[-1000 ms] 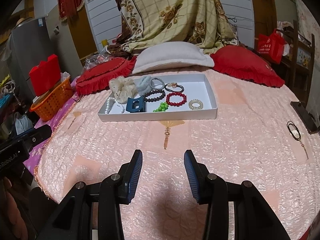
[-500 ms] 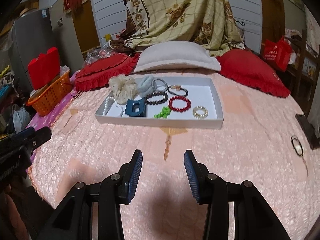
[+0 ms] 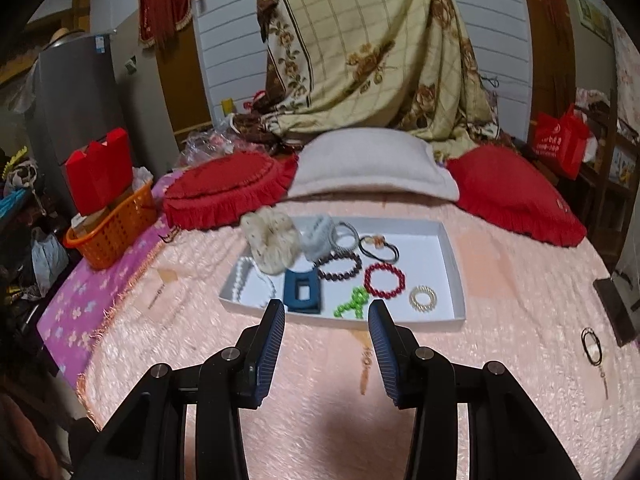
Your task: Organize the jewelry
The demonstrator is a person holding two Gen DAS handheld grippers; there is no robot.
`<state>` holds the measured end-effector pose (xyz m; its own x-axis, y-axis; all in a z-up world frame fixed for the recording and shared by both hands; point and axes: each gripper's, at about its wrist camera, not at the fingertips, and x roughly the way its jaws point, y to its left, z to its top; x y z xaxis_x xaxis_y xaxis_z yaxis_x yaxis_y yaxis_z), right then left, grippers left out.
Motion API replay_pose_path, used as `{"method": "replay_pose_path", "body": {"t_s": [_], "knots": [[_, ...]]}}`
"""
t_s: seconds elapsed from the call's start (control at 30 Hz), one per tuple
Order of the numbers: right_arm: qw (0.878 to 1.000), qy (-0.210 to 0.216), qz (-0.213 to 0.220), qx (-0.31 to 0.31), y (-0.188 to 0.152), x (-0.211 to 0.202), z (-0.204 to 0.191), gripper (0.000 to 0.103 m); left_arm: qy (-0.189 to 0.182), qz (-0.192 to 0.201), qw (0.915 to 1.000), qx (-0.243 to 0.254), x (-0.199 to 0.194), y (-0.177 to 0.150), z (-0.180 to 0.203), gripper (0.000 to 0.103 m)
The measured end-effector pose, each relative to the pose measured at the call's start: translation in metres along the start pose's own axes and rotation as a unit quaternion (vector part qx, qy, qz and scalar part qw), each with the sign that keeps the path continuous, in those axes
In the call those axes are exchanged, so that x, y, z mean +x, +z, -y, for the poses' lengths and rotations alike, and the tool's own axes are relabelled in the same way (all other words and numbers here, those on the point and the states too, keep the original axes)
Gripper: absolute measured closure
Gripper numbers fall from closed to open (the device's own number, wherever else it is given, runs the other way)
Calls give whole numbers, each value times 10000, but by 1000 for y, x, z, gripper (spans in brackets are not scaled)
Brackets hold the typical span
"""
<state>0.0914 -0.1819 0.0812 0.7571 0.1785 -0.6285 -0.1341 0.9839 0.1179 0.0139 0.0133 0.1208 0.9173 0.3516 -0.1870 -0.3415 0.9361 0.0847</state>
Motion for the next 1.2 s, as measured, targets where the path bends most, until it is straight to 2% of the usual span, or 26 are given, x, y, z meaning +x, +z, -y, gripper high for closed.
{"method": "replay_pose_path", "body": {"t_s": [0.07, 0.13, 0.23, 0.33, 0.43, 0.53, 0.7, 0.87, 0.97, 1.1, 1.2], "knots": [[10000, -46, 32, -46, 1, -4, -5, 61, -216, 124, 9997, -84, -3, 8, -10, 0], [9999, -85, 42, -37, -2, -7, -9, 60, -489, 119, 9987, -104, -2, 13, -17, 0], [9999, -152, 9, 36, -10, -9, -11, 54, -760, -16, 9971, -43, 4, 14, -21, 0], [9996, -271, -44, 89, -19, -9, -10, 46, -952, -343, 9948, -71, 9, 6, -20, 0], [9992, -361, -187, 62, -25, -4, -9, 46, -1299, -856, 9876, -235, 17, -8, -17, 0], [9983, -500, -308, -6, -32, 1, -6, 46, -1233, -1283, 9835, -330, 27, -26, -16, 0], [9969, -567, -536, 122, -45, 10, 2, 46, -942, -1724, 9803, -187, 39, -47, -11, 0], [9963, -516, -673, 138, -54, 19, 2, 46, -511, -1713, 9835, -283, 38, -54, -13, 0], [9967, -490, -651, 64, -57, 20, 1, 46, -705, -1776, 9806, -433, 39, -55, -14, 0], [9969, -489, -622, -33, -60, 22, 2, 46, -805, -1845, 9793, -222, 38, -57, -2, 0], [9968, -460, -653, -19, -62, 25, 7, 46, -980, -2134, 9720, -26, 43, -62, 12, 0]]}}
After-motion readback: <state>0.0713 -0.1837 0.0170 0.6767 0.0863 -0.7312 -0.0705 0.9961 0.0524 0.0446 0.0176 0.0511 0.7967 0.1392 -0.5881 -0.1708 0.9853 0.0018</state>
